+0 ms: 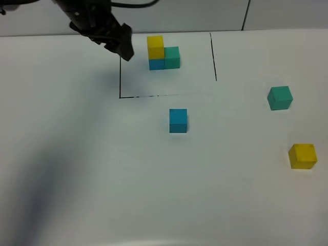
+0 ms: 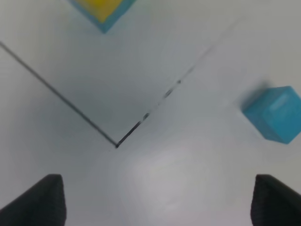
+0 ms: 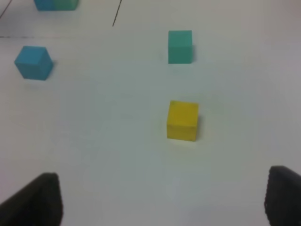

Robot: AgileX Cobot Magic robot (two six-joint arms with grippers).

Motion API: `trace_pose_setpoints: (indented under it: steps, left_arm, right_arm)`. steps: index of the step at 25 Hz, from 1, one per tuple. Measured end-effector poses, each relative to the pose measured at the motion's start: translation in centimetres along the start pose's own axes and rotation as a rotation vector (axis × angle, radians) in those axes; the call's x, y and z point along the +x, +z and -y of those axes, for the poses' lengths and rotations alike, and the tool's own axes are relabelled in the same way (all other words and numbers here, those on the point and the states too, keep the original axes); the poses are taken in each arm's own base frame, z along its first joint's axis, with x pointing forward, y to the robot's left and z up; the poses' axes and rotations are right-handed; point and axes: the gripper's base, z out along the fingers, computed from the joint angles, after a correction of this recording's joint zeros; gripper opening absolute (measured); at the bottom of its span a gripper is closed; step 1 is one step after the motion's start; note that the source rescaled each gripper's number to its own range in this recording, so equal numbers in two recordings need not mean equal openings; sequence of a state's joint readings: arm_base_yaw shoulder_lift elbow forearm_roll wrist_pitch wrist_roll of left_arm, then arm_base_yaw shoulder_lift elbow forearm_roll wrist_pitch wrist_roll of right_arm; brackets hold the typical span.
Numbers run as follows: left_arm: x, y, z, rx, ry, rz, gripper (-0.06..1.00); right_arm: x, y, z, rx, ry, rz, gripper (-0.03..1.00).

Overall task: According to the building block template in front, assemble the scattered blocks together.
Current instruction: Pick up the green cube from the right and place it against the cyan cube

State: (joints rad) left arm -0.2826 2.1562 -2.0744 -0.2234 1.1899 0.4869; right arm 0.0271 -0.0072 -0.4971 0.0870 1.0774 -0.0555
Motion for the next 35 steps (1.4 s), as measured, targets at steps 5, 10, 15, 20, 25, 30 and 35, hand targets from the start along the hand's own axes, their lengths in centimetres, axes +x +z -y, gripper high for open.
trace_pose_setpoints:
  steps: [5,10,15,20,25,30,35]
  left_arm:
    - [3.6,-2.5,-3.8,-0.034,-0.153,-0.003,0.67]
    - [7.1,-6.0,-5.7,-0.145,-0.264,0.044,0.67]
    - [10.0,-9.5,-4.1,-0.218,-0.294,0.11,0.67]
    - [12.9,-12.3,-1.0,-0.249,-0.329,0.155,0.67]
    - [16.4,-15.7,2.9,-0.285,-0.373,0.245,0.67]
    - [19.6,-17.9,7.4,-0.296,-0.358,0.32,0.67]
    - [23.4,-18.1,10.4,-0.312,-0.375,0.357,0.67]
  right_arm:
    - [0.0,0.0,0.0,0.0,0.0,0.0,0.75]
    - [0.0,0.0,0.0,0.0,0.0,0.0,0.75]
    - [0.0,0.0,0.0,0.0,0.0,0.0,0.75]
    - [0.0,0.0,0.0,0.0,0.0,0.0,0.75]
    - [0.0,0.0,0.0,0.0,0.0,0.0,0.75]
    - [0.0,0.0,0.0,0.0,0.0,0.0,0.75]
    - [0.0,0.0,0.0,0.0,0.0,0.0,0.75]
